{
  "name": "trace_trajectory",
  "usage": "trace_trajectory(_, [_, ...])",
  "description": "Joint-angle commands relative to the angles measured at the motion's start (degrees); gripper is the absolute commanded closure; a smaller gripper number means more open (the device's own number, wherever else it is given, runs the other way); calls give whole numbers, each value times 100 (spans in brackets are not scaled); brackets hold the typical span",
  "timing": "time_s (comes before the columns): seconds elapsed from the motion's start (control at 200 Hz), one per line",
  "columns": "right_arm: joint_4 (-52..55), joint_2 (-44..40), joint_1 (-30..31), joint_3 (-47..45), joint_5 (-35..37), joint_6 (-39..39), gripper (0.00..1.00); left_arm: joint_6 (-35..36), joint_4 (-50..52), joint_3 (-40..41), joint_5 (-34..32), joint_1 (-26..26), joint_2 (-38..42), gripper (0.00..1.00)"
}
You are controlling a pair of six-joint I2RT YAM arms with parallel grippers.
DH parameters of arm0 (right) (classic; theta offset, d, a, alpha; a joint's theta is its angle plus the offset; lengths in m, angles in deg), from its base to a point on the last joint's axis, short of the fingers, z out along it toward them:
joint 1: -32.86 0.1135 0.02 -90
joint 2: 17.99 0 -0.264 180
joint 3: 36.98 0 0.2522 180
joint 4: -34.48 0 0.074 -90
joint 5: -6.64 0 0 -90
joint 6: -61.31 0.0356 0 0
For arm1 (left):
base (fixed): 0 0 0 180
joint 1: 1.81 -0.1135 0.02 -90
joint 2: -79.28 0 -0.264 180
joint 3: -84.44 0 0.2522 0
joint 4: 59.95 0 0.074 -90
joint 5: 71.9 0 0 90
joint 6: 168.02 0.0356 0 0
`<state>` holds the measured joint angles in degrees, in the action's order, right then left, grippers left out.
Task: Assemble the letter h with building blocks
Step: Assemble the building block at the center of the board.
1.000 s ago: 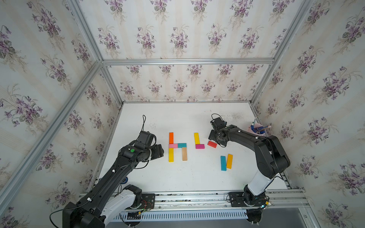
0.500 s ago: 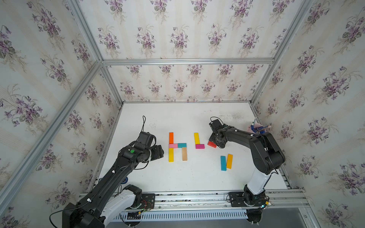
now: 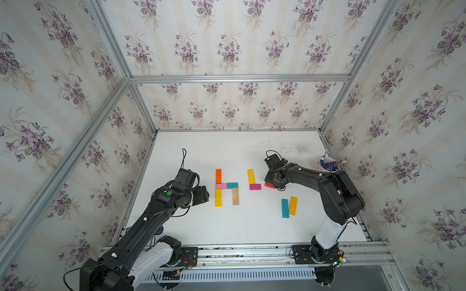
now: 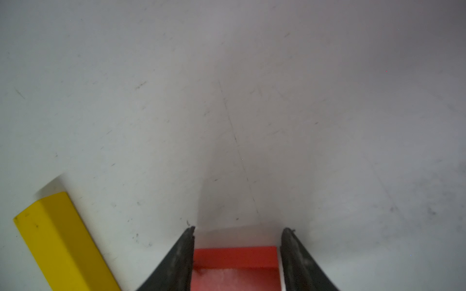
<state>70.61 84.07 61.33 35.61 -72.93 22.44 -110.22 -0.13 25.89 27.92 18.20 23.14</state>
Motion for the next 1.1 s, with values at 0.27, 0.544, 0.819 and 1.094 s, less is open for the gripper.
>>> trace_trajectory(0.27, [204, 0, 172, 59, -2, -198, 47, 36, -134, 32, -16, -6, 15, 25])
trace_trajectory(0.544, [343, 64, 169, 361, 45, -279, 47, 29, -122, 50, -7, -6, 41, 25])
trace_trajectory(0.819, [288, 147, 168, 390, -47, -280, 47, 32, -138, 60, -16, -6, 33, 25])
trace_trajectory(1.094, [241, 231, 167, 445, -130, -310, 47, 31, -142, 54, -7, -8, 15, 25])
